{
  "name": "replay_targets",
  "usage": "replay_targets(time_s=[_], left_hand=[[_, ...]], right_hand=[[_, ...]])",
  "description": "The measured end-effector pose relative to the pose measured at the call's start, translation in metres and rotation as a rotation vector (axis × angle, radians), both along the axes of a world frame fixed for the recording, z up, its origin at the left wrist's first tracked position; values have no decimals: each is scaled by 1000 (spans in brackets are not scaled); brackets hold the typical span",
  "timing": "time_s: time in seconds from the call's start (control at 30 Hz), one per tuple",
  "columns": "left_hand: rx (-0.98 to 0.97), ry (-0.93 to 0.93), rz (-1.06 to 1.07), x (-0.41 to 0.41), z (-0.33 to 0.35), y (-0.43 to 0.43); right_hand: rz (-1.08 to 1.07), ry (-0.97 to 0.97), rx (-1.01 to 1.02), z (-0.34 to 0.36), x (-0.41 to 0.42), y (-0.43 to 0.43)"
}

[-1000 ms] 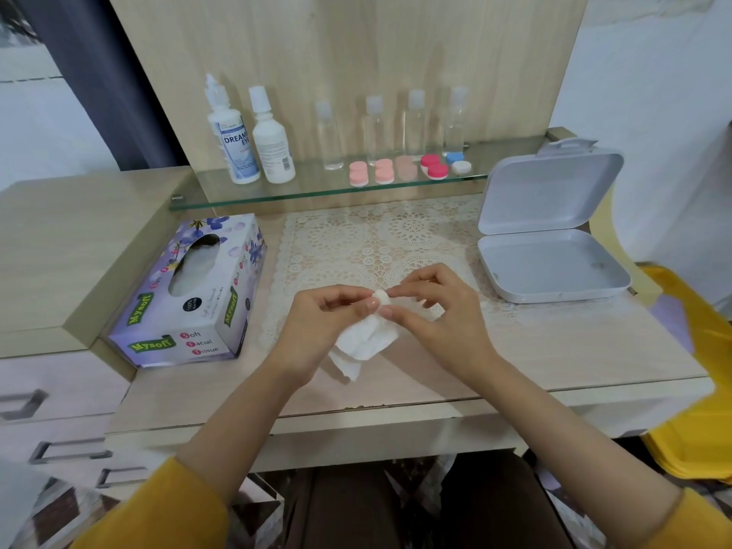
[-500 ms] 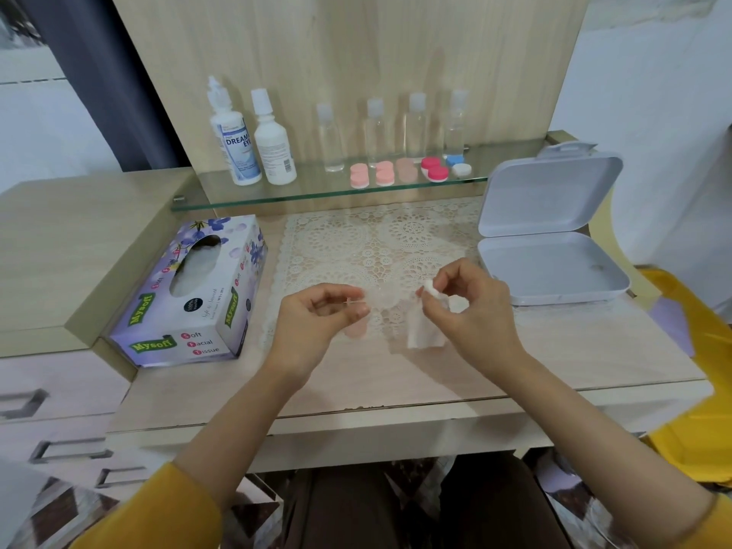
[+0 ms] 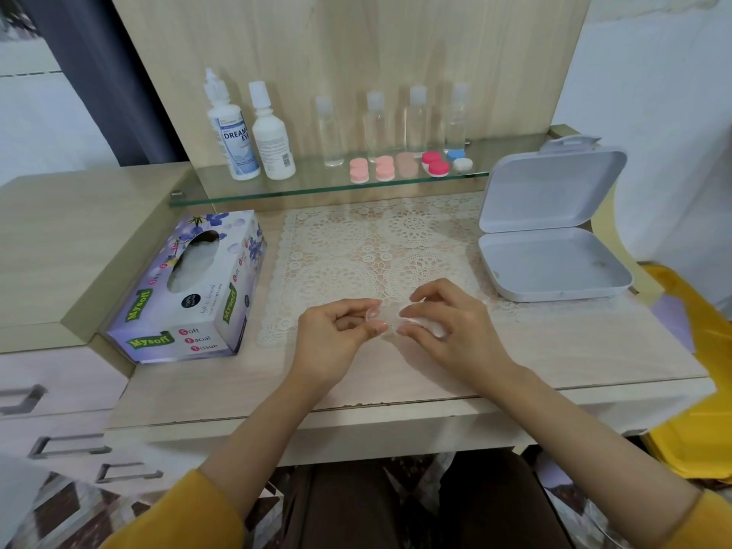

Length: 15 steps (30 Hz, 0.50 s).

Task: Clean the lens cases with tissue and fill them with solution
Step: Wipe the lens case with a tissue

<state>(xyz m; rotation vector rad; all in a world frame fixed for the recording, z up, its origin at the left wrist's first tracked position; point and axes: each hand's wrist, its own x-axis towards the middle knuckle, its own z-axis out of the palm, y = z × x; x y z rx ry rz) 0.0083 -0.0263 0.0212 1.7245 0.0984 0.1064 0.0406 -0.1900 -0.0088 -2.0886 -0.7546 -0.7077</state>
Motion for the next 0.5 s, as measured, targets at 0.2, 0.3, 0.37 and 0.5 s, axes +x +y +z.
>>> replay_targets(time_s=[0.2,0.3,0.37,0.5], left_hand=[[-8,-8,8,-1,-3,-4],[-11,2,31,0,-7,-2],[-16,1,38,-1,-9,-1],[-21,-24,37,0,-7,0]], right_hand=[[-26,-35,-104,-5,2,-5],[-7,-36,-151,-5,5,-8],[-7,-31,-129,-3,4,-8],[-92,-129,8,3,1,-2]])
